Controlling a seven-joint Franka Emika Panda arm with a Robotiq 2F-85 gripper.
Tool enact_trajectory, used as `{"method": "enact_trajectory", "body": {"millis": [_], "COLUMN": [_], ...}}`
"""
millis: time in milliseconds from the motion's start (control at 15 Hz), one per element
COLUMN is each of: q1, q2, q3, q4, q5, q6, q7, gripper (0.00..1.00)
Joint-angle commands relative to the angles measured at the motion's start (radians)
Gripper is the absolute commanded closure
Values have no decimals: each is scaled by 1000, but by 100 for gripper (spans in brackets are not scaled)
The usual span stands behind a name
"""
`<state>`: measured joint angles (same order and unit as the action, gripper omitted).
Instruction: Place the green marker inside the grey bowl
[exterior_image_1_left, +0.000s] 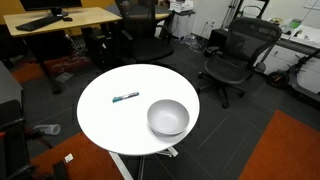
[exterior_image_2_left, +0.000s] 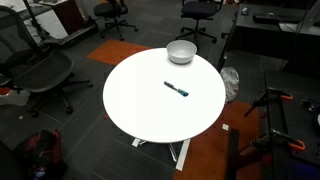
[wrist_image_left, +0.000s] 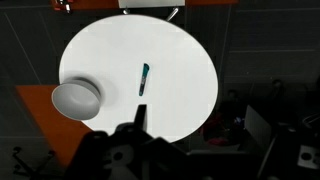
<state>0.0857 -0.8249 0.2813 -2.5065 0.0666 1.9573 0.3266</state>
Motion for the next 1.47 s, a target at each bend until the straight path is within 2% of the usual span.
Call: {"method": "enact_trajectory", "body": {"millis": [0,400,867,1133,1400], "q1": [5,5,-20,-32,-52], "q2": [2,2,80,154,241], "q3": [-4,-4,-36,-59,-77], "q4": [1,1,2,-4,-17], "q5": [-4,-4,-15,-18,-21], "q6": [-1,-1,45,109,220], "q7": [3,3,-12,-17,-4], "gripper": [0,0,0,0,0]}}
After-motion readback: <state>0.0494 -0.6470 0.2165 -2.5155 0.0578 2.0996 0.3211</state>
